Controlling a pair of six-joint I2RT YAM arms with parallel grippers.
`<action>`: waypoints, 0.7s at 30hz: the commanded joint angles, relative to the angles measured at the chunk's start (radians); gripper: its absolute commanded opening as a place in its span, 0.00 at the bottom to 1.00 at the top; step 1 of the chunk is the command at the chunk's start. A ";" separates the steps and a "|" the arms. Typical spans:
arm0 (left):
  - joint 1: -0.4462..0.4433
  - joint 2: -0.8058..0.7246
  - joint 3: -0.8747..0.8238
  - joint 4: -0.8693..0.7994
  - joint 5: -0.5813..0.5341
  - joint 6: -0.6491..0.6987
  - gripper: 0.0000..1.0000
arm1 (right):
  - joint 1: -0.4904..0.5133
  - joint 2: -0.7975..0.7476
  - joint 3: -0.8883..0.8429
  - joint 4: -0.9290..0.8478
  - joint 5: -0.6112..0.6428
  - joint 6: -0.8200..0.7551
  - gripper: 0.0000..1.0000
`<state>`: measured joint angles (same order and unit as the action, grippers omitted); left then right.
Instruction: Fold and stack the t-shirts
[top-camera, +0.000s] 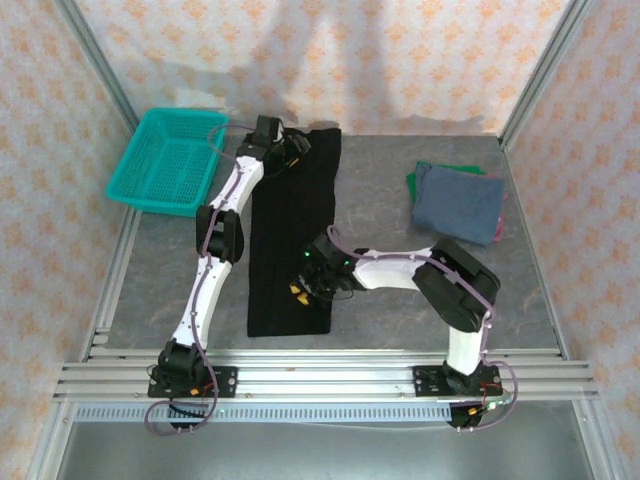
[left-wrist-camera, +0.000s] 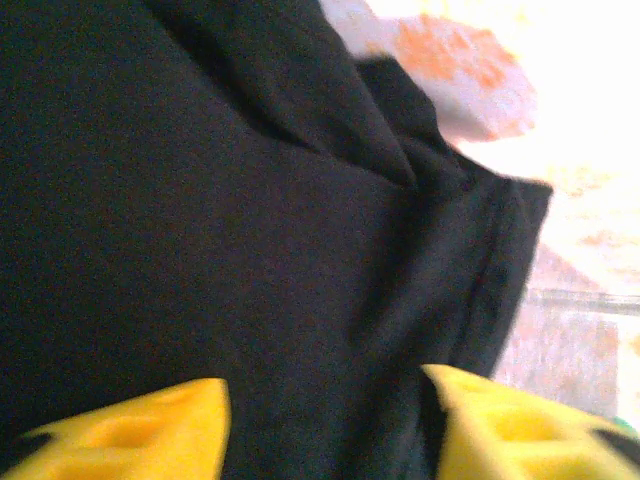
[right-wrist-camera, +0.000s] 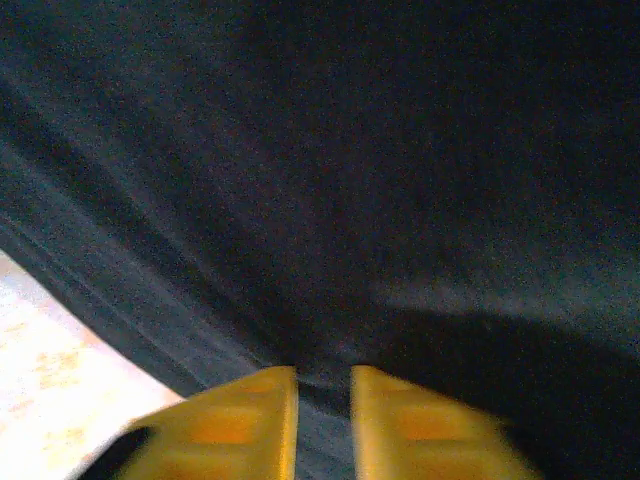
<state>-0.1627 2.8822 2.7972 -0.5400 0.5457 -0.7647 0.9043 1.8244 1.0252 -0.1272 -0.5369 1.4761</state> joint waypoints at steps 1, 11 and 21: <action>-0.006 -0.245 -0.033 -0.183 0.033 0.068 0.65 | -0.002 -0.150 0.079 -0.305 0.096 -0.161 0.39; 0.002 -1.137 -0.929 -0.306 -0.111 0.267 0.71 | -0.047 -0.420 0.028 -0.578 0.141 -0.664 0.69; -0.046 -1.973 -2.016 -0.226 -0.084 0.093 0.70 | -0.022 -0.399 -0.147 -0.272 0.015 -0.687 0.75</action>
<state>-0.1894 1.0058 0.9169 -0.7605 0.4561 -0.5941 0.8631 1.3975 0.9051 -0.5106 -0.4870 0.7986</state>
